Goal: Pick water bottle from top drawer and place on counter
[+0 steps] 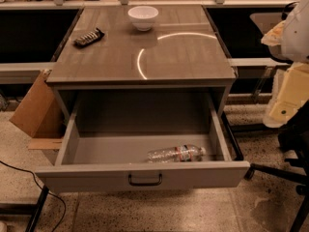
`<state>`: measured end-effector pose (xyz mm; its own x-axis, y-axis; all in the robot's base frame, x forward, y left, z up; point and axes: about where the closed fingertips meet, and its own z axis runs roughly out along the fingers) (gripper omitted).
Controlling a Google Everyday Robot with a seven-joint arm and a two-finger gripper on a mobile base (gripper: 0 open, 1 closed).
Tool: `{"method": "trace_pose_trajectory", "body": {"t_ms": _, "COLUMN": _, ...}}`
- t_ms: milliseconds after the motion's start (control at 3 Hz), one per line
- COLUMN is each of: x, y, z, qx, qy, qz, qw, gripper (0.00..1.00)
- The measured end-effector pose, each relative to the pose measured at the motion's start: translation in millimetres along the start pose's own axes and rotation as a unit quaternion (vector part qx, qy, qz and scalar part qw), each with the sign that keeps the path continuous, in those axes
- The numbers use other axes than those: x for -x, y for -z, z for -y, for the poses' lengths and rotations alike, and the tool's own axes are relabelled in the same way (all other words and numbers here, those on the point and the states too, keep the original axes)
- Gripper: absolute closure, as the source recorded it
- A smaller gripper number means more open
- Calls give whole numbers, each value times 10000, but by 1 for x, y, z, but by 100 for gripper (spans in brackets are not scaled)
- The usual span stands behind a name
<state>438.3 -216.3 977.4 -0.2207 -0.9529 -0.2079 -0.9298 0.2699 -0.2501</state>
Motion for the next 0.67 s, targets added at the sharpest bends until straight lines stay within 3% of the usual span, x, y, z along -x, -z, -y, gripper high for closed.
{"method": "trace_pose_trajectory", "body": {"t_ms": 333, "x": 0, "y": 0, "z": 0, "qx": 0, "qy": 0, "qz": 0, "qw": 10000, "gripper": 0}}
{"method": "trace_pose_trajectory", "body": {"t_ms": 667, "x": 6, "y": -20, "z": -9, "qx": 118, "qy": -26, "qz": 287, "qw": 9995, "gripper": 0}}
